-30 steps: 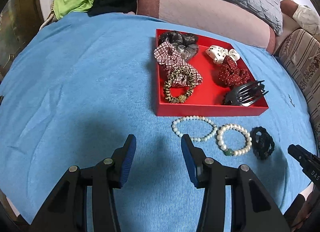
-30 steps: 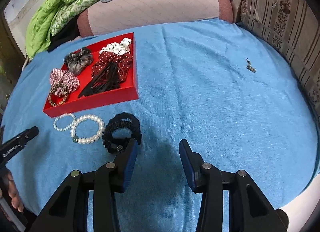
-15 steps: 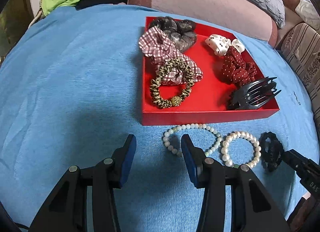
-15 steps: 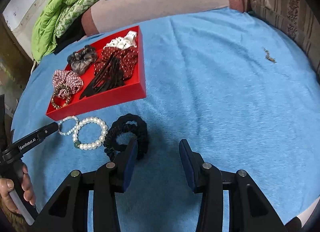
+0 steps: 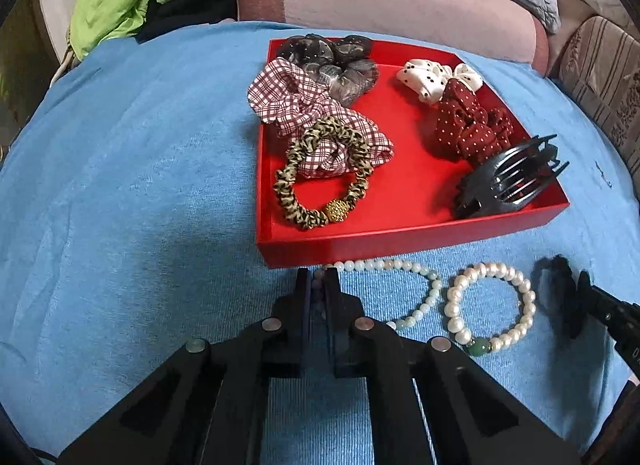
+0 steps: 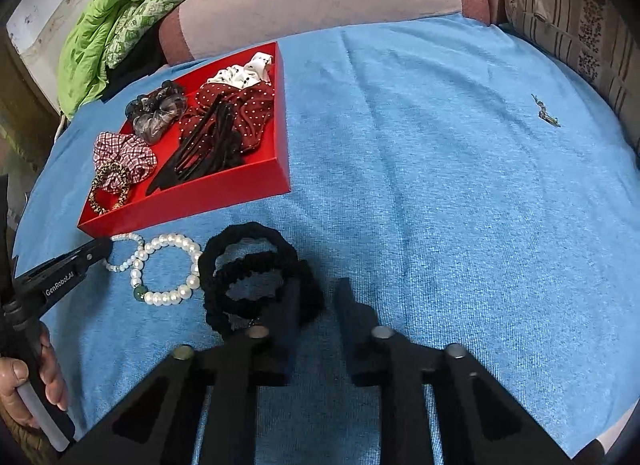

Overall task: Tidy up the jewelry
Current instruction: 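Grasp the pale green bead bracelet with the left tool while the right tool grasps the black hair tie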

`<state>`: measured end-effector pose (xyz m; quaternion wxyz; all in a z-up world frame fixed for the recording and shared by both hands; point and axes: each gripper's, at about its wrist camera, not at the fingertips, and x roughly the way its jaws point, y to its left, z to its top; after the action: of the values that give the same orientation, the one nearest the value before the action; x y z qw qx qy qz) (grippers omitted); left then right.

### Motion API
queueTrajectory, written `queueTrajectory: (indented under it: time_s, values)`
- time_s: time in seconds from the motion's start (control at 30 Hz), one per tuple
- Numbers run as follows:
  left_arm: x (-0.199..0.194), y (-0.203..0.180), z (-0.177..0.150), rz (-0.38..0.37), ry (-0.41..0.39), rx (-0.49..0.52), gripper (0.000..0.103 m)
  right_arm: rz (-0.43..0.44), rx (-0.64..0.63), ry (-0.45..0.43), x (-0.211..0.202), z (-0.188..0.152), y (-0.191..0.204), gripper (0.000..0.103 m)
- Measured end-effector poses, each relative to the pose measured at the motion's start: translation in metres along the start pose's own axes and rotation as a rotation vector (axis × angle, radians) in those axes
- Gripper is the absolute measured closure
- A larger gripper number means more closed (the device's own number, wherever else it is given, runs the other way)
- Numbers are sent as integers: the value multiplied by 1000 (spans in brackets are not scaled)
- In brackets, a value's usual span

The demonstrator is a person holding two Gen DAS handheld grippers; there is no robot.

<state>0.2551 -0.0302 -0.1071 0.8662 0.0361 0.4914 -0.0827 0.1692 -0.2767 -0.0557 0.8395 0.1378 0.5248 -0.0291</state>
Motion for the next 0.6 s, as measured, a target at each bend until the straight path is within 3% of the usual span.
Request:
queueTrajectory:
  time_s: [0.13, 0.43, 0.6]
  values:
    - [-8, 0, -4, -9, 5, -8, 98, 14, 12, -9, -6, -2, -2, 100]
    - [-35, 3, -12, -37, -24, -22, 98, 23, -33, -51, -27, -7, 10, 101]
    - [-44, 14, -22, -43, -18, -42, 98, 48, 33, -19, -23, -8, -4, 101]
